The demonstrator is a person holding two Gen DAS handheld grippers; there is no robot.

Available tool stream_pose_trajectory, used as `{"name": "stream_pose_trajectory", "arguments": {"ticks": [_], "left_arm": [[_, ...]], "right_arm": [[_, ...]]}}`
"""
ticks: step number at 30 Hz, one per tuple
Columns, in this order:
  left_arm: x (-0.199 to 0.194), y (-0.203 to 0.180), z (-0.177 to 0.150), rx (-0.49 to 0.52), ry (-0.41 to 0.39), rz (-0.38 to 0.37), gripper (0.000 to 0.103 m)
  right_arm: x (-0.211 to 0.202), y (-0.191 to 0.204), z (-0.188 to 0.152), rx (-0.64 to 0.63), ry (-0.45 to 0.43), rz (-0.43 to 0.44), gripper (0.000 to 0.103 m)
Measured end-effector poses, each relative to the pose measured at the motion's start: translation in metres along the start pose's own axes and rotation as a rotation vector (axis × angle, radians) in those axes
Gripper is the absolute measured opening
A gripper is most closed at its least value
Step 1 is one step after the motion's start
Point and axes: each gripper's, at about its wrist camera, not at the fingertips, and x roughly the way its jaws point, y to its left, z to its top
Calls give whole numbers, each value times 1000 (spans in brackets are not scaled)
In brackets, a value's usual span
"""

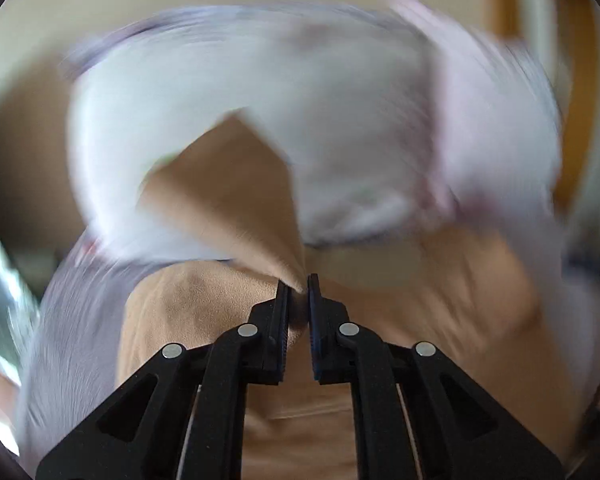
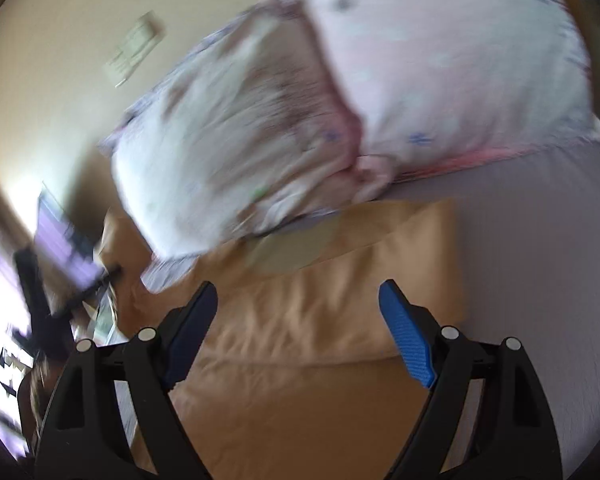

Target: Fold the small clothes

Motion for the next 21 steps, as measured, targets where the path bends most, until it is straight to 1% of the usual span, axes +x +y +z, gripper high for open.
{"name": "stream_pose_trajectory", "arguments": {"ticks": [1, 3, 4, 5, 6, 7, 8, 9, 11, 12, 14, 16, 17, 19, 21], "left_arm": [[11, -43, -6, 132, 22, 11, 9], [28, -116, -31, 387, 45, 60, 9], [31, -138, -45, 481, 43, 98, 10], [28, -151, -57, 543, 26, 135, 10], [20, -157, -70, 579, 5, 150, 14], [12, -155, -76, 585, -3, 141, 17], [-1, -147, -82, 566, -4, 117, 26], [-7, -139, -82, 541, -2, 105, 41], [-21, -119, -87, 482, 6, 88, 54], [-27, -103, -91, 443, 20, 85, 54], [-37, -80, -101, 394, 54, 103, 54], [-42, -58, -111, 336, 97, 134, 54], [-43, -48, -116, 313, 116, 147, 55], [-45, -31, -126, 259, 148, 170, 56], [-48, -18, -133, 207, 169, 174, 59]], "right_arm": [[5, -8, 1, 22, 12, -15, 83], [13, -24, 1, 63, 49, -33, 82], [16, -29, 0, 76, 66, -35, 80], [21, -37, 1, 93, 96, -28, 78], [24, -41, 1, 97, 117, -23, 76], [29, -42, 1, 89, 136, -29, 71], [32, -42, 1, 77, 150, -41, 66], [37, -41, -1, 64, 163, -52, 63], [53, -38, -2, 41, 203, -51, 53], [64, -35, -4, 26, 234, -48, 50], [79, -26, -9, -4, 279, -46, 44], [90, -17, -15, -33, 309, -51, 43], [94, -13, -16, -40, 308, -50, 43], [90, -13, -13, 4, 246, -53, 42], [83, -16, -7, 67, 189, -6, 42]]}}
